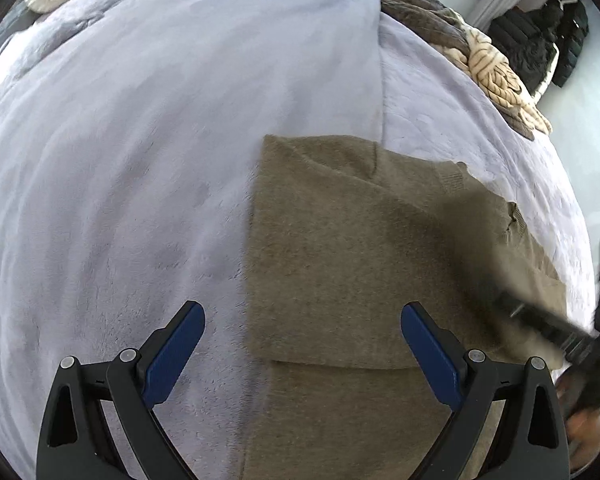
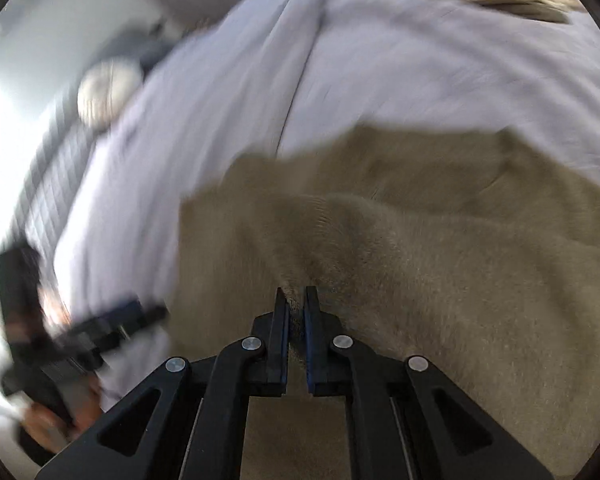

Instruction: Fold small clothes

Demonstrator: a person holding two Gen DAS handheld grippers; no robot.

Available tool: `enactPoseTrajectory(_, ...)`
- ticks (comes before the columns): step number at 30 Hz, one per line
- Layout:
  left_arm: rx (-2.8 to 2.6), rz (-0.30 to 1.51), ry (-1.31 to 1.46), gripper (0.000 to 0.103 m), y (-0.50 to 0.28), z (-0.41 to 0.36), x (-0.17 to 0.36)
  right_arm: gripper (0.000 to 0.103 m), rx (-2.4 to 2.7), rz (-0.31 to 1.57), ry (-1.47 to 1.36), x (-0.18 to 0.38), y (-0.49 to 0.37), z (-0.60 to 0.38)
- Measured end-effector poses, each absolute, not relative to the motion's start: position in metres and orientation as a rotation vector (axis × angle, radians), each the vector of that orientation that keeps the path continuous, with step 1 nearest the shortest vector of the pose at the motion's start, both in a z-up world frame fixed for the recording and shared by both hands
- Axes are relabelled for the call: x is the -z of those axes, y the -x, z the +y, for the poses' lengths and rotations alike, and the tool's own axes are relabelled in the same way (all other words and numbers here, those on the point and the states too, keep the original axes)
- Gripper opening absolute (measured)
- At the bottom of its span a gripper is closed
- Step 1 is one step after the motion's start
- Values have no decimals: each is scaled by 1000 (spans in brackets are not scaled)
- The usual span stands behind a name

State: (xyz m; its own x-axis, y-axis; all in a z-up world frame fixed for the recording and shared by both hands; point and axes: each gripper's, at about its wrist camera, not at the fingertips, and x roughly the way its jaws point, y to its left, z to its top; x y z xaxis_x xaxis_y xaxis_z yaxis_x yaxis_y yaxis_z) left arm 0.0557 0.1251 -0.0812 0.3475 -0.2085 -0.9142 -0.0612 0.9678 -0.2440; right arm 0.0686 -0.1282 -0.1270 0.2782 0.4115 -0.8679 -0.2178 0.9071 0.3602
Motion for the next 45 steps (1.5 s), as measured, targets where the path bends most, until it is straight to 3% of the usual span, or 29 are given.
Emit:
enactPoseTrajectory(3, 119, 1229, 264, 99, -56, 124, 85, 14, -404, 1254, -150, 136, -60, -126)
enactPoseTrajectory(4, 133, 1234, 269, 99, -56, 122, 86, 25, -406, 1252, -188, 133, -55, -132)
enactPoseTrajectory(5, 147, 1237, 272, 99, -56, 119, 86, 42, -401, 1251, -239, 129, -50, -141)
enactPoseTrajectory(7, 186, 1245, 279, 99, -58, 112, 86, 52, -376, 1243, -331, 125, -38, -162)
enactPoseTrajectory(14, 311, 1311, 301, 99, -73, 75, 100, 52, -72, 1220, -772, 135, 34, -285)
enactPoseTrajectory(16, 317, 1313, 301, 94, -76, 68, 103, 52, 15, 1158, -900, 139, 54, -316)
enactPoseTrajectory(18, 309, 1323, 280, 48, -79, 62, 104, 52, 78, 1085, -977, 141, 67, -341)
enactPoseTrajectory(19, 297, 1332, 265, 35, -81, 61, 105, 51, 93, 1057, -994, 139, 64, -352)
enactPoseTrajectory(20, 299, 1340, 266, 11, -83, 61, 106, 33, 108, 1035, -994, 138, 62, -356)
enactPoseTrajectory(21, 311, 1343, 286, 9, -83, 63, 107, 12, 133, 1027, -964, 134, 60, -364)
enactPoseTrajectory(22, 316, 1333, 302, 9, -82, 65, 104, 6, 146, 1031, -932, 131, 59, -372)
enactPoseTrajectory(26, 354, 1293, 271, 9, -68, 63, 93, 6, 113, 1030, -770, 111, 53, -382)
enactPoseTrajectory(32, 334, 1330, 207, 9, -53, 58, 106, 6, 92, 1139, -731, 133, 63, -394)
enactPoseTrajectory(37, 265, 1286, 117, 9, -46, 78, 86, 19, 52, 1195, -715, 119, 73, -390)
enactPoseTrajectory(40, 245, 1272, 102, 9, -49, 90, 77, 20, 57, 1123, -625, 96, 76, -393)
enactPoseTrajectory(43, 247, 1248, 91, 9, -59, 84, 70, 45, 115, 1043, -670, 91, 59, -417)
enactPoseTrajectory(45, 254, 1240, 87, 9, -65, 75, 70, 47, 128, 1035, -729, 103, 43, -433)
